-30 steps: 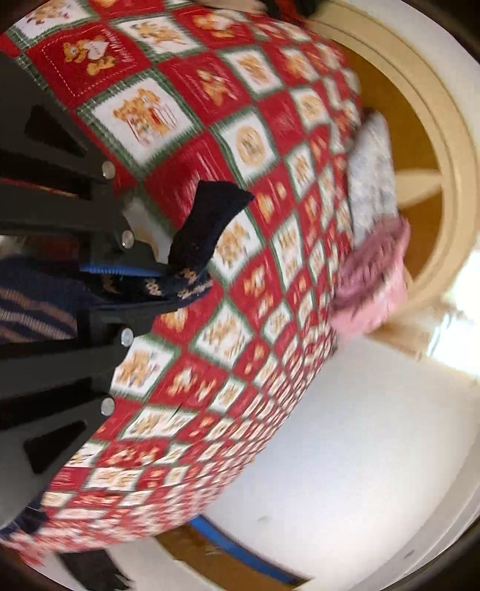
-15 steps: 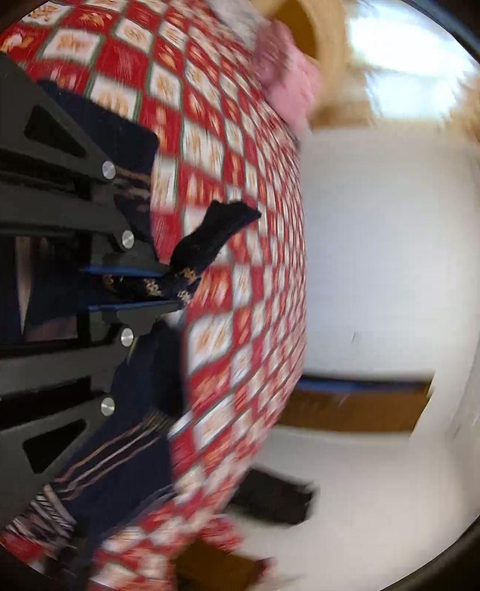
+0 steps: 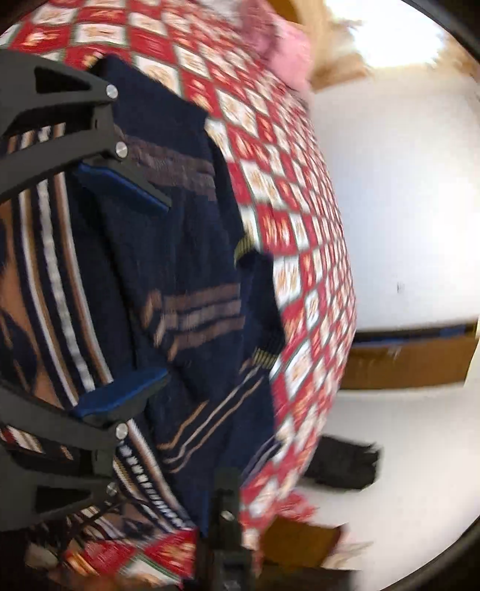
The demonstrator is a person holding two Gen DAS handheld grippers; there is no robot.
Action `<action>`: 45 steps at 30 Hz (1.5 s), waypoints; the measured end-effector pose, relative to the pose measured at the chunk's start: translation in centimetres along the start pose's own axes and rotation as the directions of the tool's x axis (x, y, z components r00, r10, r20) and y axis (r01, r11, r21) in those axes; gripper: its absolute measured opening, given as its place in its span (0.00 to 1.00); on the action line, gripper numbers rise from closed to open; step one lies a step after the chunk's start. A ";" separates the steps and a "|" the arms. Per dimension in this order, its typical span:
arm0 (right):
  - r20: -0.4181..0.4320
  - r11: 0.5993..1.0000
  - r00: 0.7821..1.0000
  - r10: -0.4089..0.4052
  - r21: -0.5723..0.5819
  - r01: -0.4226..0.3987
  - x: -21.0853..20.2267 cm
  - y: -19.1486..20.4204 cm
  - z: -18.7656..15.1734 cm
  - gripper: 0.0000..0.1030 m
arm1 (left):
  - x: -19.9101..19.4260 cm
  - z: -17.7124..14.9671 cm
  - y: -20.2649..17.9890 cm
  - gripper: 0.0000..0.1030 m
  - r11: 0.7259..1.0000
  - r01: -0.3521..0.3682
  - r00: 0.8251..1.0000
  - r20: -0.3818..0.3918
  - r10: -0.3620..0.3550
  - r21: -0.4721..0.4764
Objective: Fold small clothes
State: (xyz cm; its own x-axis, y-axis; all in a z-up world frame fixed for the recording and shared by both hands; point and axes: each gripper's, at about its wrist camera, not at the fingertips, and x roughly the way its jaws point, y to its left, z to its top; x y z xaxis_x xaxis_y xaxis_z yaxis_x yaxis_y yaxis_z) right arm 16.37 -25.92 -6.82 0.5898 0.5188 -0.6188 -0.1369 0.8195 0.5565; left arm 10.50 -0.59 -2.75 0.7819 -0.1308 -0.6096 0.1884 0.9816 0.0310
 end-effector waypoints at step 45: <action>0.225 0.785 0.845 -0.486 -0.312 0.535 -4.6 -3.5 -0.3 0.57 | 2.8 -4.2 9.8 0.85 0.917 -0.319 0.937 -0.222 0.268 -0.240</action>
State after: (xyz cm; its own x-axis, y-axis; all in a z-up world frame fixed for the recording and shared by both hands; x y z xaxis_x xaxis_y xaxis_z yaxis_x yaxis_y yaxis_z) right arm 13.91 -31.10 -6.02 0.7435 -0.0149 -0.6686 -0.0403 0.9969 -0.0671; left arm 12.05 9.20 -7.49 0.6517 0.1714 -0.7389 -0.2191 0.9751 0.0330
